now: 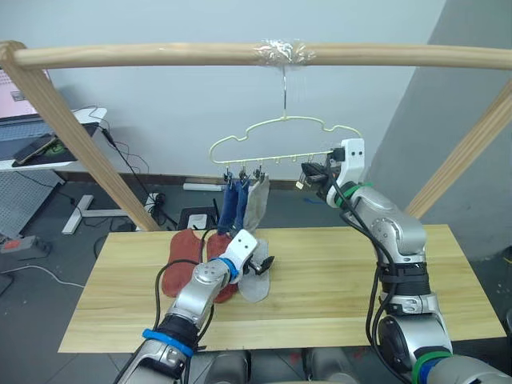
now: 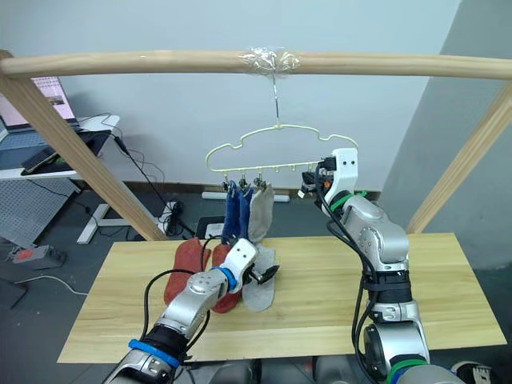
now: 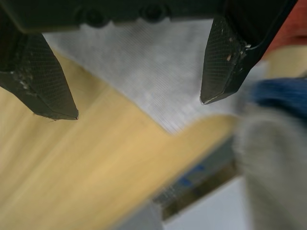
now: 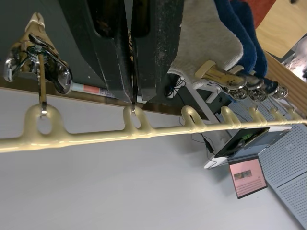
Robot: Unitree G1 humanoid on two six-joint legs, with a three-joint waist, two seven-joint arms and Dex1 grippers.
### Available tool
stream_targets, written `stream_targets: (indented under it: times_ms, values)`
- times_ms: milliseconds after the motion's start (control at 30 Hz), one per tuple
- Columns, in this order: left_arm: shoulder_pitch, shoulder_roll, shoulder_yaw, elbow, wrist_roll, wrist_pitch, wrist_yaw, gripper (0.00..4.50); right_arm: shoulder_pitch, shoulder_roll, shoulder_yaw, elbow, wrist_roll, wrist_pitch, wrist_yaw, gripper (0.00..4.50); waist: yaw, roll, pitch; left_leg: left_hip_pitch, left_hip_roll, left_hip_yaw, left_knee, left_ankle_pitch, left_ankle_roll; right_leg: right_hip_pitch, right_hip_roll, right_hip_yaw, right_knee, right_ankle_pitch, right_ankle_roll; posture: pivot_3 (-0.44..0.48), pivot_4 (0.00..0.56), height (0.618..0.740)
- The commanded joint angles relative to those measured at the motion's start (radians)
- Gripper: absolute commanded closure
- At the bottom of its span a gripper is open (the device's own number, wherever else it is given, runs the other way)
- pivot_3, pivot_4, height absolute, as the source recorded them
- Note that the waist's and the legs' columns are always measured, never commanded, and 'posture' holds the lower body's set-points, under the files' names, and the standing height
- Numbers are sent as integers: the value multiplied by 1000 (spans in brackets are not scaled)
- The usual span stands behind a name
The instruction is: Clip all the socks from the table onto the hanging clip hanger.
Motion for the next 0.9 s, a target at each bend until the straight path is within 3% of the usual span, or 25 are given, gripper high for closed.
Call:
stream_targets:
  times_ms: [33,400,567,700,900]
  values:
    - [-32,0,-26,70,55,11,-25,0,1,4,-12,-41,21,11,-16,4490,-6,0,0,0,0,0,0,0,0,0,0,0,0,0,0,-62,164,740]
    - [27,5,-53,16,116,-27,-92,3126,0,2,-17,-32,27,3,-19,4500,-9,0,0,0,0,0,0,0,0,0,-1,0,-1,0,1,-46,154,740]
    - [70,-12,-18,-50,87,-78,-103,4481,-2,-4,-12,-21,24,-5,-15,4500,-8,0,0,0,0,0,0,0,0,0,-1,0,-1,0,1,-35,144,740]
    - [101,-23,-4,-161,30,-92,-170,4481,-15,-10,-24,-9,31,6,-24,4500,-8,0,0,0,0,0,0,0,0,0,-1,0,-1,0,1,-31,140,740]
    - [122,-93,80,-436,-101,-129,-153,4481,-41,-37,-76,-44,90,129,-52,4500,0,0,1,-2,0,-1,0,0,0,0,-1,0,-2,0,1,-37,122,740]
